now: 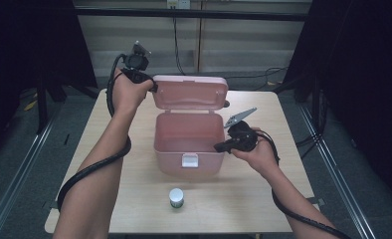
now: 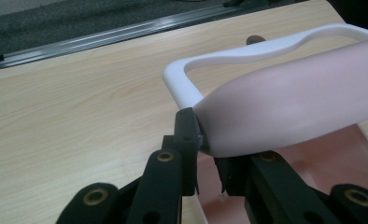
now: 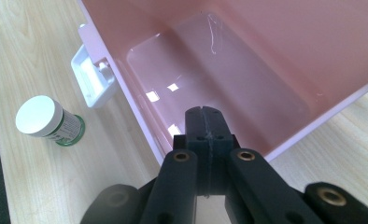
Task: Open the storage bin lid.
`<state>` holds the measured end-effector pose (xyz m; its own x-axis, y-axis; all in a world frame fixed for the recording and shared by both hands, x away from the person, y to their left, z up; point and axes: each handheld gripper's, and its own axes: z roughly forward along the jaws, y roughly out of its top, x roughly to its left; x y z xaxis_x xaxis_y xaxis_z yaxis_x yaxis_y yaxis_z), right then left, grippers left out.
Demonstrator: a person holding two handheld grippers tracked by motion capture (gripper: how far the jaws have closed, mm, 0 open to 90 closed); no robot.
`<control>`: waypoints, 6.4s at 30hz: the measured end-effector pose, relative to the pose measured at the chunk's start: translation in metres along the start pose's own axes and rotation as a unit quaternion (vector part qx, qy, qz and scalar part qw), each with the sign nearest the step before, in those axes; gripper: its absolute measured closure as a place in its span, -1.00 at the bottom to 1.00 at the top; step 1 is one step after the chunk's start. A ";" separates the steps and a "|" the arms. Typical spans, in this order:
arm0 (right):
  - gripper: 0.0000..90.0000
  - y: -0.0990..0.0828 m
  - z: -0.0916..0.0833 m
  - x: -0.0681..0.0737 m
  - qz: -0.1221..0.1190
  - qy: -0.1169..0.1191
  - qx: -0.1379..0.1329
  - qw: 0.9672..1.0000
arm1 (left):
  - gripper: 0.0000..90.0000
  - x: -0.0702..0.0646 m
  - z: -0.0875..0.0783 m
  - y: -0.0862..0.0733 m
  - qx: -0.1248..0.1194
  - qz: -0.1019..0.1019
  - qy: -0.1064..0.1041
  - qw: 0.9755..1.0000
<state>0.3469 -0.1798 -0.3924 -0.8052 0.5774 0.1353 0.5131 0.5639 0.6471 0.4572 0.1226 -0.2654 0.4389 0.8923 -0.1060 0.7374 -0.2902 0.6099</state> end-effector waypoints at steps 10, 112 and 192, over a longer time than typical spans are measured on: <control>1.00 0.000 0.001 -0.001 0.001 0.002 -0.001 1.000 | 0.81 0.001 0.006 0.008 -0.002 -0.008 0.009 1.000; 1.00 -0.003 0.009 -0.005 -0.016 0.012 -0.005 1.000 | 0.89 0.059 0.136 0.048 0.053 -0.090 0.004 0.995; 0.95 -0.001 0.009 0.002 -0.007 -0.016 0.002 1.000 | -0.10 0.064 0.104 -0.005 0.075 -0.077 -0.018 0.994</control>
<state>0.3481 -0.1737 -0.3996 -0.8017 0.5890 0.1021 0.5036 0.5735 0.6461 0.5352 0.1455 -0.3565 0.3311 0.9179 -0.2186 0.8641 -0.2019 0.4611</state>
